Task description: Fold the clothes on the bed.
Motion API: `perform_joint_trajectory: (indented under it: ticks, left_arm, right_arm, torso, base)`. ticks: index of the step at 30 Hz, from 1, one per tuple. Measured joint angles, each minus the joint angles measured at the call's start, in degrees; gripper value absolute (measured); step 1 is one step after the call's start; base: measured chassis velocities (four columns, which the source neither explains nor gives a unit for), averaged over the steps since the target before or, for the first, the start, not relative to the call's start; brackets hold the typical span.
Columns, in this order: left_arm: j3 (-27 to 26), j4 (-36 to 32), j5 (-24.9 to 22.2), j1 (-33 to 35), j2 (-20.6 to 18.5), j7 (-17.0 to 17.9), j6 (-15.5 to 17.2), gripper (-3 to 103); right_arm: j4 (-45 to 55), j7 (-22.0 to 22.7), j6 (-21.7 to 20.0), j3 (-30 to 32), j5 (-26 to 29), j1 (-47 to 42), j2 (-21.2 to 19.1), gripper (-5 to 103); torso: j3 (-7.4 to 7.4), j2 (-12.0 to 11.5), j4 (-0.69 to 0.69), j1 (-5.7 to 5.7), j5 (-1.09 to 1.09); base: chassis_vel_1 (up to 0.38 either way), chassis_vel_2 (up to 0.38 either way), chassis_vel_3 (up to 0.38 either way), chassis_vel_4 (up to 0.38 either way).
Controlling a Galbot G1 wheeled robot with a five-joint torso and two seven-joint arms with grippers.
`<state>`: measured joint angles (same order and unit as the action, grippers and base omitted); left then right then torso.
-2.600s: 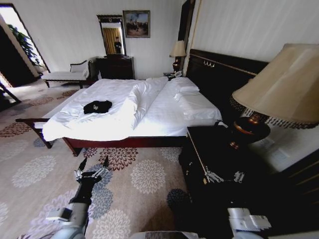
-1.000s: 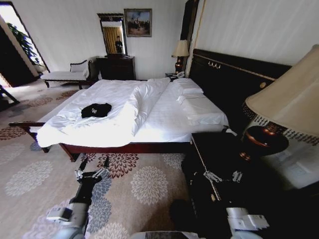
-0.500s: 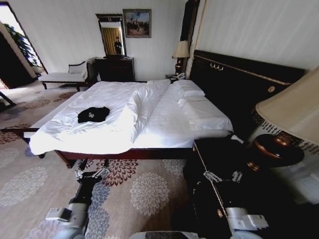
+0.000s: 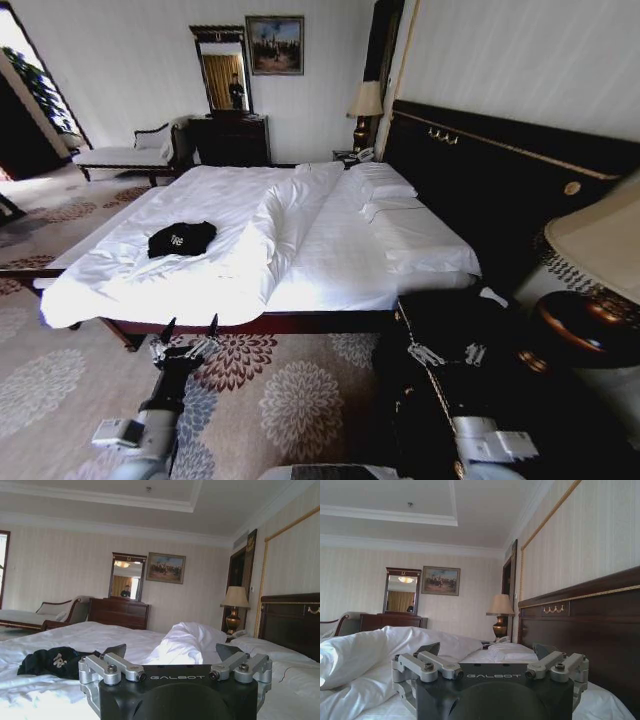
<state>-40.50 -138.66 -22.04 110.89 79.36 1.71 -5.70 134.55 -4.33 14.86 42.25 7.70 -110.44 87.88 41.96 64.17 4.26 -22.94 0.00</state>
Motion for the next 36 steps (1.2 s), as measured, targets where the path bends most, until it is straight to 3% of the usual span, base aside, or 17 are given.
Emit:
perform_joint_trajectory:
  ticks: [30,36]
  left_arm:
    - [0.34,-0.81,1.21,1.08,0.21,-0.17,-1.17,100]
    - [-0.36,-1.52,-0.61,1.09,-0.46,-0.18,-1.06,100]
  right_arm:
    - [0.04,-0.9,0.7,-0.06,-0.15,-0.07,0.13,100]
    - [0.03,-0.94,1.08,0.04,-0.17,-0.09,0.07,100]
  torso:
    - [0.0,0.0,0.0,-0.01,-0.01]
    - [0.0,0.0,0.0,-0.01,-0.01]
  base:
    - [-0.151,0.154,0.145,-0.15]
    - [-0.135,0.138,0.133,-0.134]
